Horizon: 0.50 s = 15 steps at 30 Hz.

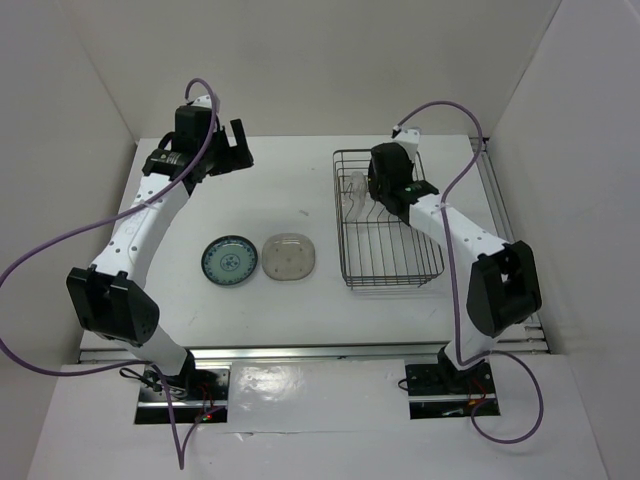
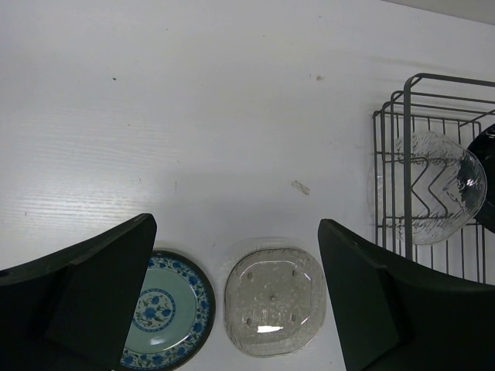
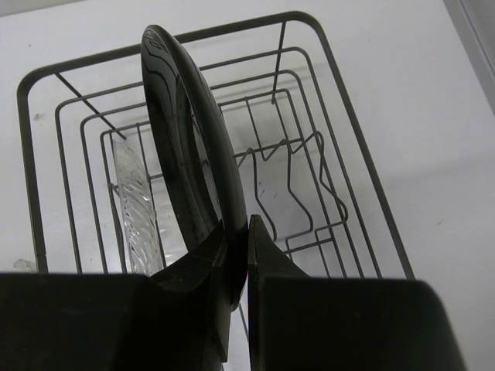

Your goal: Load the plates into the dish rack

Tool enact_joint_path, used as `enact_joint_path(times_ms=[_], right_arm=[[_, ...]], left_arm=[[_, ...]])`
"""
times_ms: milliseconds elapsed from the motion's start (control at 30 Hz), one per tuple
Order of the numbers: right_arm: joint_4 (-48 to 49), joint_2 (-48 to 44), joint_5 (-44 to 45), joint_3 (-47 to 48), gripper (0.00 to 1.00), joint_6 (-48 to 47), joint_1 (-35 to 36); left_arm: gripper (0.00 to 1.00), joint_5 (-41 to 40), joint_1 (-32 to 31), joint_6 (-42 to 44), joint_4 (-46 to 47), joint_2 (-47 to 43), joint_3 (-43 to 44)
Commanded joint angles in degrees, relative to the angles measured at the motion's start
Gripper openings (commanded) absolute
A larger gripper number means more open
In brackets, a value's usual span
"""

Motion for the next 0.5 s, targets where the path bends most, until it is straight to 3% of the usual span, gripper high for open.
enact_joint_path(times_ms=[0, 267, 333, 467], right_arm=[[4.1, 0.6, 0.7, -0.1, 0.0, 1.1, 1.1], [4.1, 2.5, 1.3, -0.1, 0.0, 2.3, 2.8], [4.1, 3.0, 1.8, -0.1, 0.13, 2.3, 2.8], [4.1, 3.5, 2.4, -0.1, 0.2, 2.3, 3.4]], left_arm=[[1.0, -0.1, 0.3, -0.3, 0.7, 0.2, 1.9], [1.0, -0.1, 0.3, -0.3, 0.7, 0.2, 1.9], [1.0, -0.1, 0.3, 0.2, 0.7, 0.2, 1.9], [1.0, -0.6, 0.3, 0.2, 0.7, 0.2, 1.9]])
